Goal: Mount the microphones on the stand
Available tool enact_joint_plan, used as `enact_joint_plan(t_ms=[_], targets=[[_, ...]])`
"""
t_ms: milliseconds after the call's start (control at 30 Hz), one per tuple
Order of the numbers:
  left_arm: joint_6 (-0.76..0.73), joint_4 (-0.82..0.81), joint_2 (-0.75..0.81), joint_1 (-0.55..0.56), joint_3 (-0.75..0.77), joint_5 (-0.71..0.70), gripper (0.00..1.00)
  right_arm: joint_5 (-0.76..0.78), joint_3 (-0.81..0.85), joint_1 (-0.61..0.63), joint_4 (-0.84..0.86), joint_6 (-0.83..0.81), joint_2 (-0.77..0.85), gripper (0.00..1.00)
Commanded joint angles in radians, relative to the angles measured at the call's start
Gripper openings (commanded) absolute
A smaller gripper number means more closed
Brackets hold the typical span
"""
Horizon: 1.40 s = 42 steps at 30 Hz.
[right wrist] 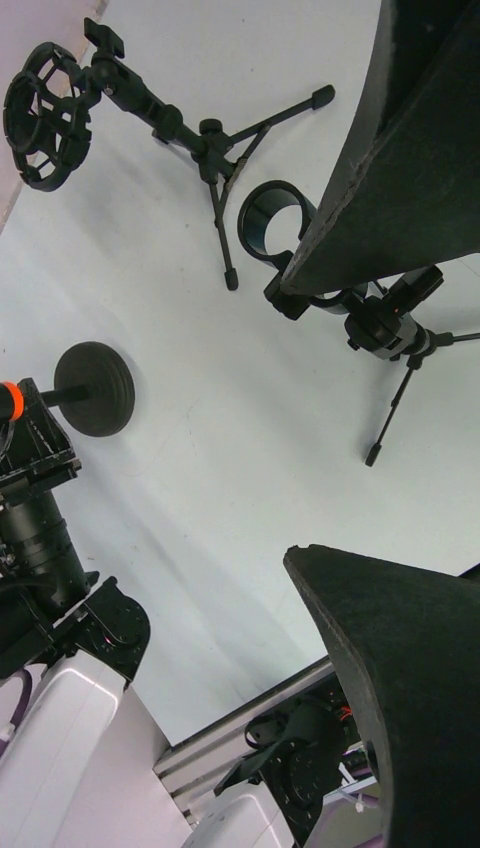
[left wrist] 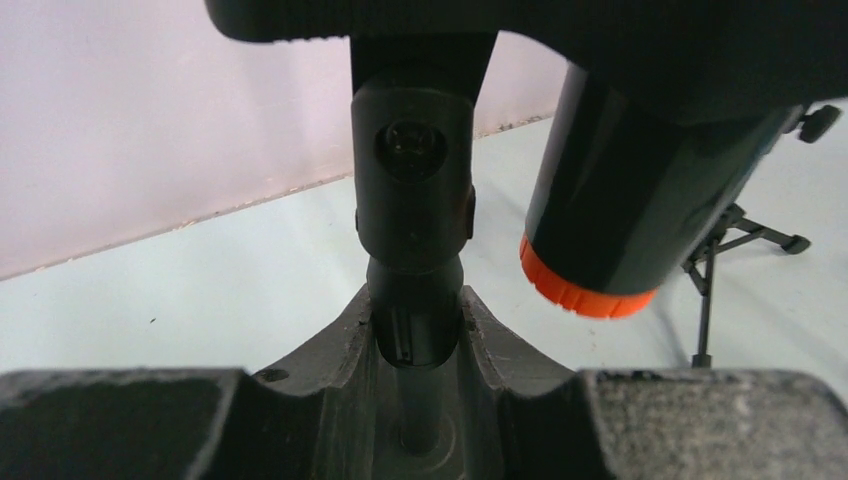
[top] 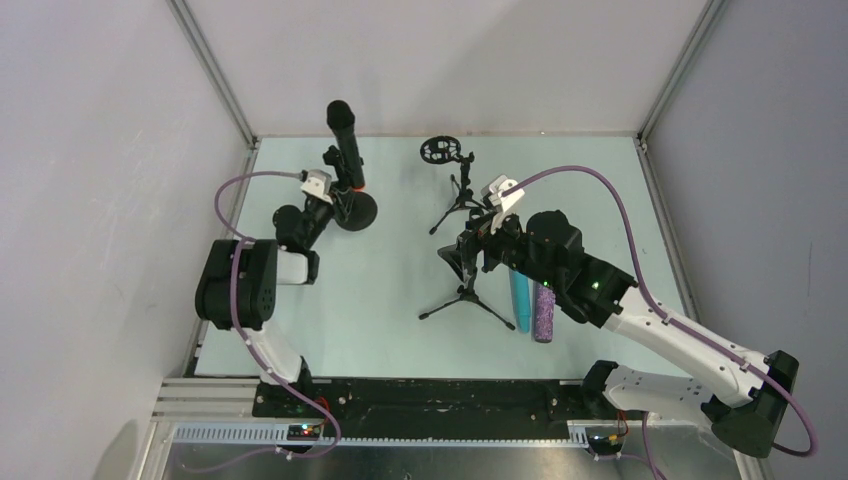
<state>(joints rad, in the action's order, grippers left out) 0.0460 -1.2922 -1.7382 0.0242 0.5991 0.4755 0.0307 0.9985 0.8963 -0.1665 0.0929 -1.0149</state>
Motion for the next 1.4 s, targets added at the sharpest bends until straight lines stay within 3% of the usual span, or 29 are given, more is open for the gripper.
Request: enact_joint_plan(t_ms=[0,600,1000,1367], targets=[[0.023,-0.179,-0.032,-0.02,0.076,0.011,0.0,0.019,0.003,-0.004,0.017,-0.016,0.025,1.0],[0.05,-0.213,-0.115,-0.059,0.142,0.064,0.0,0.028,0.003,-0.006,0.01,-0.018,0.036,1.0],[0.041,-0.219,0.001,-0.06,0.029,0.061,0.0,0.018,0.003,-0.005,0.024,-0.012,0.038,1.0],[0.082,-0.155,0.193,-0.059,-0.078,-0.074,0.0,-0.001,0.002,0.008,0.05,-0.001,0.03,1.0]])
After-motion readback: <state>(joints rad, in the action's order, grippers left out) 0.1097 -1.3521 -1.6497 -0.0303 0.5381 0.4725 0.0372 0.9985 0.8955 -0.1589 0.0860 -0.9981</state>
